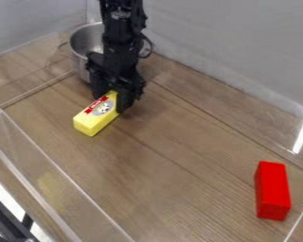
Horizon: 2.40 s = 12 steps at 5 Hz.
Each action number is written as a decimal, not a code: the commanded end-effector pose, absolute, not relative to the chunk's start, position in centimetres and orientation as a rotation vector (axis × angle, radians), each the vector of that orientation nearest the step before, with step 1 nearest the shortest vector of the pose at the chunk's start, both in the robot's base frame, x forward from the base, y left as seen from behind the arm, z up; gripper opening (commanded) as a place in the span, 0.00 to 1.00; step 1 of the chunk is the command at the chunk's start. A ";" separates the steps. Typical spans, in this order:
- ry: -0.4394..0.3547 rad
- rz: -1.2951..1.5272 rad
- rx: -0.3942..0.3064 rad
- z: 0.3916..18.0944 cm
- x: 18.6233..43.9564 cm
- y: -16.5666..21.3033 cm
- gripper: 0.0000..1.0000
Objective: Put butter into the silver pot
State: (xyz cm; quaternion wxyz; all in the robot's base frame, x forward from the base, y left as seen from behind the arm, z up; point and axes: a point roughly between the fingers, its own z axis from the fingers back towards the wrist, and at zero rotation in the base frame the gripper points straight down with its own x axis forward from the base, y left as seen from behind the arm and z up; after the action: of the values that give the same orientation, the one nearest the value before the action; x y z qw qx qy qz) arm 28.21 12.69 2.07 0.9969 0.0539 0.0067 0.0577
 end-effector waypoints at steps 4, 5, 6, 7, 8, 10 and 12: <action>-0.020 0.114 0.102 2.7 27.7 15.1 0.00; -0.018 0.156 0.099 2.8 27.6 15.2 0.00; -0.017 0.197 0.097 3.0 27.5 15.3 0.00; -0.021 0.138 0.095 3.7 27.6 15.5 0.00; -0.024 0.079 0.093 4.5 27.6 15.6 0.00; -0.024 0.123 0.089 4.1 27.7 14.9 0.00; -0.029 0.073 0.083 5.0 26.3 16.4 0.00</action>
State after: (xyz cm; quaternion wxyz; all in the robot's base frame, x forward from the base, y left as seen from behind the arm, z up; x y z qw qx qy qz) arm 26.28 15.19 2.43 0.9990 0.0230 0.0218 0.0314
